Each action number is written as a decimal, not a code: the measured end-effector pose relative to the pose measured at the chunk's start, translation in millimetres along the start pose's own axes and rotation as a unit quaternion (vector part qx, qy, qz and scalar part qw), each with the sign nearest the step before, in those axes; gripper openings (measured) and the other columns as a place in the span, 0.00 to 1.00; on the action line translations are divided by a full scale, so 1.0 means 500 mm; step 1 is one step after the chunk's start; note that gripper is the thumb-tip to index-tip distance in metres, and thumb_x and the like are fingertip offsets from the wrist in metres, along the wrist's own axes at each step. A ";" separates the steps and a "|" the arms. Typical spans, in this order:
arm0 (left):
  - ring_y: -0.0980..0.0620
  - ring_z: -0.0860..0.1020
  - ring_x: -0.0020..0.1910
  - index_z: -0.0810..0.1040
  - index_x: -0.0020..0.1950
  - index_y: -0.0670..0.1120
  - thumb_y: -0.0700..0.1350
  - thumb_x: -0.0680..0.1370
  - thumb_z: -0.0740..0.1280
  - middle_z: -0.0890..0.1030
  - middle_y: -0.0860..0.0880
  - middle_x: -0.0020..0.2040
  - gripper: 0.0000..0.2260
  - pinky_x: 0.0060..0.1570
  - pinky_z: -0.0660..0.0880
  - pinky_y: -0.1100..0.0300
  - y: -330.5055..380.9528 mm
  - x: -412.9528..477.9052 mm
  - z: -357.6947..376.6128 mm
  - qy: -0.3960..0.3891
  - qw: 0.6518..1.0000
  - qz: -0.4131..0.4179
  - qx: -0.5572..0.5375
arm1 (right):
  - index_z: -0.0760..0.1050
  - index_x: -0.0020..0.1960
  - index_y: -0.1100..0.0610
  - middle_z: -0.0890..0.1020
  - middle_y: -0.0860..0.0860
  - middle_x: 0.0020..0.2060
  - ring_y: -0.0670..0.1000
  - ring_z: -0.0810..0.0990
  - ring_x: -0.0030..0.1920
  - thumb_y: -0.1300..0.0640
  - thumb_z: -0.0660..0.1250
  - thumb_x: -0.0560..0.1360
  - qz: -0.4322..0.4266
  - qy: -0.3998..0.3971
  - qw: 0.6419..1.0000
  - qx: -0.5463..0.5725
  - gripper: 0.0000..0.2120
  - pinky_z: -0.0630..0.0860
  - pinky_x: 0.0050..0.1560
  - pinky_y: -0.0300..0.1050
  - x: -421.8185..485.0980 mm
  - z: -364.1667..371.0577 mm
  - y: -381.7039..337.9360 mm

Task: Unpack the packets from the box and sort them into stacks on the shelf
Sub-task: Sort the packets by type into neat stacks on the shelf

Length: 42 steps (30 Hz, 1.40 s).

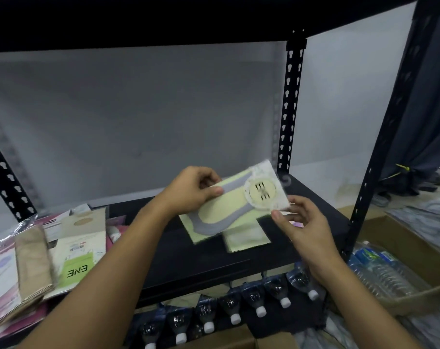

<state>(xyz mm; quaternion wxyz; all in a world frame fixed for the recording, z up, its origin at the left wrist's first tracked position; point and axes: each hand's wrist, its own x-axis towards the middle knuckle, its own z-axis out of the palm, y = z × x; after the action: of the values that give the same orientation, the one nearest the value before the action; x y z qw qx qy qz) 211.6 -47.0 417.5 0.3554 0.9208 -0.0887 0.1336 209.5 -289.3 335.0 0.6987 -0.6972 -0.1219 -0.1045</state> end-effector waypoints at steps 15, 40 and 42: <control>0.47 0.84 0.45 0.78 0.55 0.39 0.39 0.78 0.68 0.85 0.41 0.50 0.07 0.48 0.81 0.52 -0.037 -0.103 0.162 0.201 0.816 -0.205 -0.502 | 0.78 0.48 0.52 0.83 0.49 0.46 0.48 0.82 0.47 0.63 0.70 0.74 0.072 -0.025 0.996 0.042 0.07 0.78 0.45 0.39 0.005 0.117 0.033; 0.46 0.77 0.56 0.78 0.55 0.47 0.54 0.72 0.67 0.79 0.48 0.54 0.16 0.56 0.75 0.47 -0.137 0.006 0.266 0.085 0.955 -0.282 0.037 | 0.76 0.37 0.60 0.79 0.59 0.42 0.59 0.77 0.47 0.57 0.67 0.74 0.056 -0.039 0.920 -0.386 0.09 0.72 0.44 0.45 0.142 0.124 0.189; 0.46 0.78 0.54 0.78 0.53 0.48 0.54 0.71 0.67 0.81 0.48 0.52 0.15 0.55 0.76 0.47 -0.142 0.006 0.265 0.080 0.956 -0.282 0.014 | 0.76 0.38 0.60 0.79 0.60 0.43 0.60 0.77 0.48 0.56 0.67 0.74 0.057 -0.042 0.920 -0.386 0.09 0.72 0.45 0.45 0.141 0.124 0.190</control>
<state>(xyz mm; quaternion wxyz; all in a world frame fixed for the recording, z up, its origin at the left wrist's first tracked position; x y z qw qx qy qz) 257.3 -85.1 279.5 0.3714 0.8998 0.2047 0.1024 305.0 -225.1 266.8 0.3740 -0.9225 -0.0612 -0.0735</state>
